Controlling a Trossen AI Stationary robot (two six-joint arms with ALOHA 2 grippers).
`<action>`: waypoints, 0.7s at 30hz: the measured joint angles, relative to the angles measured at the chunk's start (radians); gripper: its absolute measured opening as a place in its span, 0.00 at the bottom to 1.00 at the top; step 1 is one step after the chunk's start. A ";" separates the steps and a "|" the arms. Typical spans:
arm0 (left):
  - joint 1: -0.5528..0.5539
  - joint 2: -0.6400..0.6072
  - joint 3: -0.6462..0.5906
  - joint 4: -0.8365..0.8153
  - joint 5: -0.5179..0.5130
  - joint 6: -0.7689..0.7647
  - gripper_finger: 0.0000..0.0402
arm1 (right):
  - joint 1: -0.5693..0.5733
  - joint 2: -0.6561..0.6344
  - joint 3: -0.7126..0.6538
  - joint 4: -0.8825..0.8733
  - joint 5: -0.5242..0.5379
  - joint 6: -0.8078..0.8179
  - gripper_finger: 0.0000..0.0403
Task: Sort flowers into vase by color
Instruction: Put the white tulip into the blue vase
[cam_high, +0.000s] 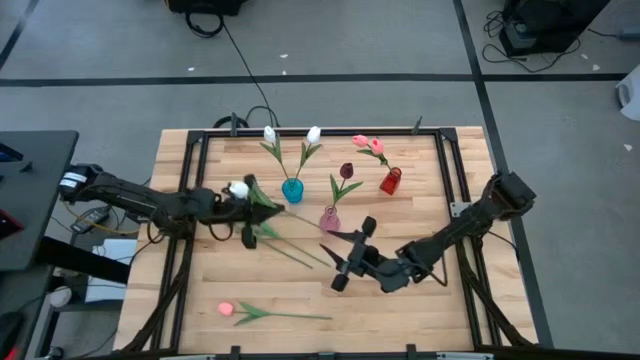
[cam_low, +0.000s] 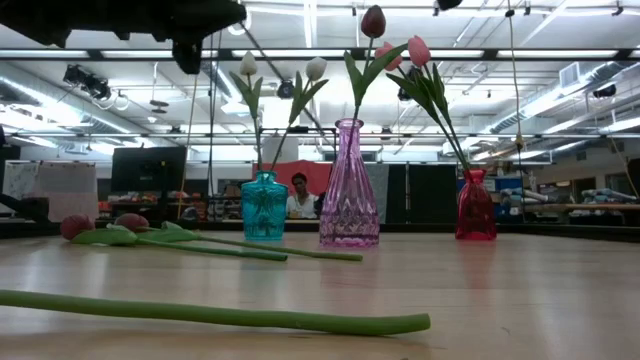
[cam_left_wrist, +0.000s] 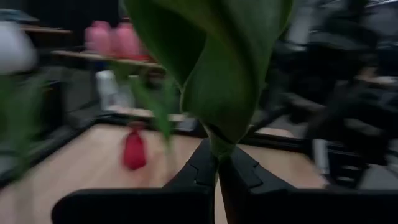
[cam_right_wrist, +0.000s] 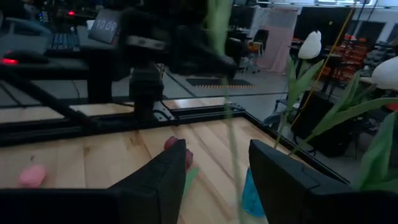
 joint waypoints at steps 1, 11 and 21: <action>0.011 -0.026 0.000 -0.027 -0.012 0.004 0.02 | 0.009 -0.007 0.000 -0.013 0.008 0.000 0.46; 0.093 -0.163 0.120 -0.439 -0.100 0.048 0.02 | 0.038 -0.007 0.000 -0.081 0.112 0.059 0.47; 0.197 -0.148 0.187 -0.550 -0.130 0.102 0.02 | 0.012 -0.006 -0.001 -0.182 0.067 0.175 0.47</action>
